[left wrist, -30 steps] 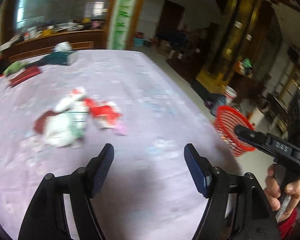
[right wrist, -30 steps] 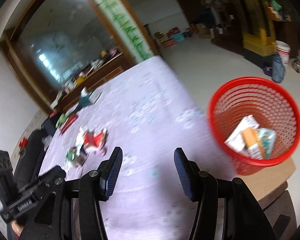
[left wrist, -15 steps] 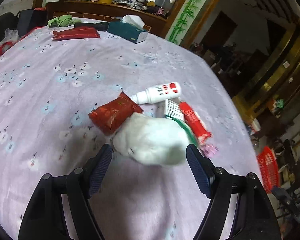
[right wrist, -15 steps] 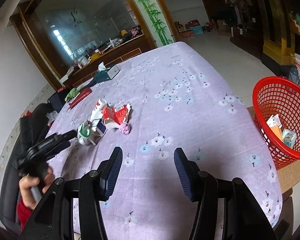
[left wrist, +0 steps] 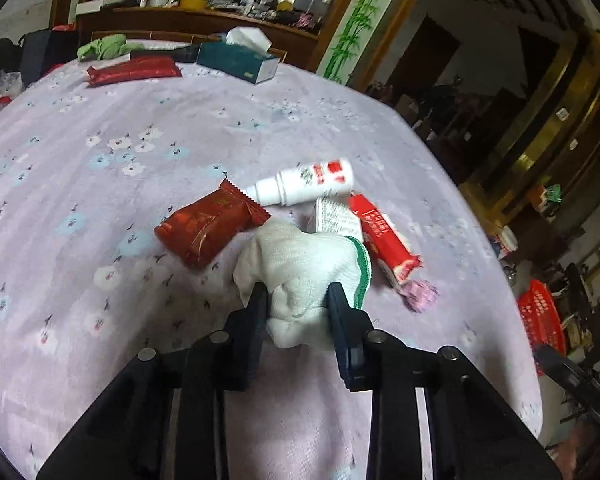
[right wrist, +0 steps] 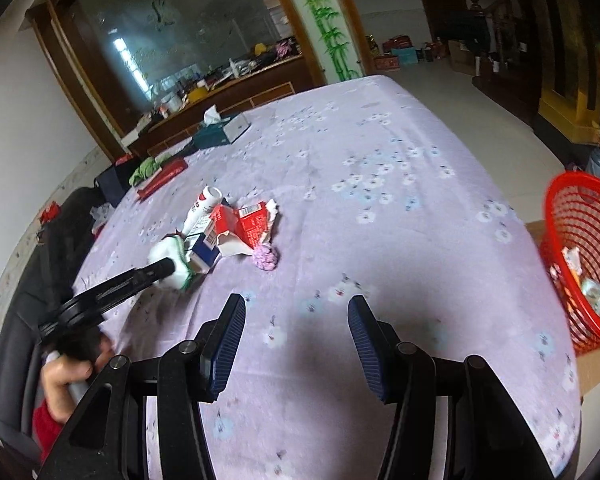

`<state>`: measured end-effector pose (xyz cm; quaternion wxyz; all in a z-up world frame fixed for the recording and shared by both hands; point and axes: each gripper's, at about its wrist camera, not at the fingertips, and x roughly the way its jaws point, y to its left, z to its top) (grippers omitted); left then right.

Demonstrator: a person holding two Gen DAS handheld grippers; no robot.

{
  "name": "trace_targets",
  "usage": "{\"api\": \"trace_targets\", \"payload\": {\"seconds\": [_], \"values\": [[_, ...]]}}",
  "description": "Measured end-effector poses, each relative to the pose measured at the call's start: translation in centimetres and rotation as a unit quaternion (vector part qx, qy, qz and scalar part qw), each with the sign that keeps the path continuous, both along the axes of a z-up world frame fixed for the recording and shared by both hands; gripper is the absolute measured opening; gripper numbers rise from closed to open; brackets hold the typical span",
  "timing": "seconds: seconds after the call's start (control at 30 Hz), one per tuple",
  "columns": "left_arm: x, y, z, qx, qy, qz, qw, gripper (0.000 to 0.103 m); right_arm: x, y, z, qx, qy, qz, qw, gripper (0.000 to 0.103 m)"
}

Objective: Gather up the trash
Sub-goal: 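Grasp the white cloth with the left tool while the right tool moves toward the pink paper ball, then close the right tool on the pink crumpled paper ball and lift it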

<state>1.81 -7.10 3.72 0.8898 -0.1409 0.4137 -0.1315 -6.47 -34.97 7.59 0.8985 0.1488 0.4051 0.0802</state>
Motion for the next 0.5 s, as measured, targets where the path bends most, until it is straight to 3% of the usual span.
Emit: {"api": "trace_targets", "payload": {"seconds": [0.23, 0.5], "values": [[-4.1, 0.5, 0.9, 0.012, -0.046, -0.006, 0.9988, 0.029, 4.8, 3.8, -2.4, -0.031, 0.022, 0.020, 0.999, 0.045], [-5.8, 1.6, 0.3, 0.013, -0.048, -0.022, 0.9985, 0.029, 8.4, 5.5, -4.6, -0.047, 0.038, 0.012, 0.998, 0.041]]}}
